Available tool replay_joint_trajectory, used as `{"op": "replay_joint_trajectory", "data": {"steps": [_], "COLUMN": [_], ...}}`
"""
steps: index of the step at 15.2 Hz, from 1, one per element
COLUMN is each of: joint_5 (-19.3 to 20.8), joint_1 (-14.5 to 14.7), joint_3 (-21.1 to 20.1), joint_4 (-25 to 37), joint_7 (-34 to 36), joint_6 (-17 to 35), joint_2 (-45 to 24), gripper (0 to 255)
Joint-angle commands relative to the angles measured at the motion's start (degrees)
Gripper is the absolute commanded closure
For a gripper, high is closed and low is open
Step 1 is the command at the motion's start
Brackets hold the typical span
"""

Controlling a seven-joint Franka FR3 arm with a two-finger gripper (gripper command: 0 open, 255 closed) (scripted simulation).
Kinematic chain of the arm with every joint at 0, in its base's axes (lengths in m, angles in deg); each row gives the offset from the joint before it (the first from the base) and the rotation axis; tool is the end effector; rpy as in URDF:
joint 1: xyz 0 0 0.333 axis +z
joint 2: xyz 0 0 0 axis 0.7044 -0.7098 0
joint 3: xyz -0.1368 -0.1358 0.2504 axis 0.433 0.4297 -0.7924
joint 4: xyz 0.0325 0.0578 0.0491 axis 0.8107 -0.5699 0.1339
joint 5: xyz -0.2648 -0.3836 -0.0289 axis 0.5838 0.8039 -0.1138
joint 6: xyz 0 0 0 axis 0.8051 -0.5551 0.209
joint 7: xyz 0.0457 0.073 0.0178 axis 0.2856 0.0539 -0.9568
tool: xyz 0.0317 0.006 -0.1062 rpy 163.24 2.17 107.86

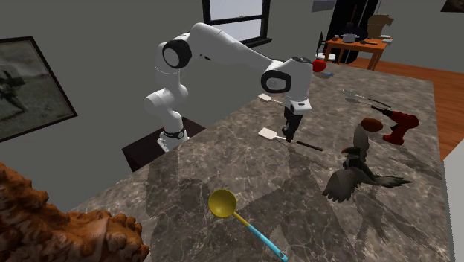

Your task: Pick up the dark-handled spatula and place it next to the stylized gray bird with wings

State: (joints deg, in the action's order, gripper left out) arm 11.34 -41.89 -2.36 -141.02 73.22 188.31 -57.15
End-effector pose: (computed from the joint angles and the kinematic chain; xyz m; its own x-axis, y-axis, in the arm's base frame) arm 0.7011 0.2028 0.3919 0.9973 -0.0317 0.0663 -0.0317 -0.9995 -0.0003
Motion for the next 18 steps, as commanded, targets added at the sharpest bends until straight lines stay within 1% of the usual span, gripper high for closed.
{"op": "replay_joint_trajectory", "data": {"steps": [1, 2, 7, 11, 18], "joint_5": [0.0, 0.0, 0.0, -0.7, -0.7], "joint_1": [0.0, 0.0, 0.0, 0.0, 0.0], "joint_3": [0.0, 0.0, 0.0, -0.3, -0.3], "joint_4": [0.0, 0.0, 0.0, 4.5, 4.5], "joint_7": [0.0, 0.0, 0.0, -0.5, -0.5], "joint_6": [0.0, 0.0, 0.0, -6.4, -6.4], "joint_2": [0.0, 0.0, 0.0, 2.0, 2.0], "gripper": [255, 0, 0, 0, 0]}}
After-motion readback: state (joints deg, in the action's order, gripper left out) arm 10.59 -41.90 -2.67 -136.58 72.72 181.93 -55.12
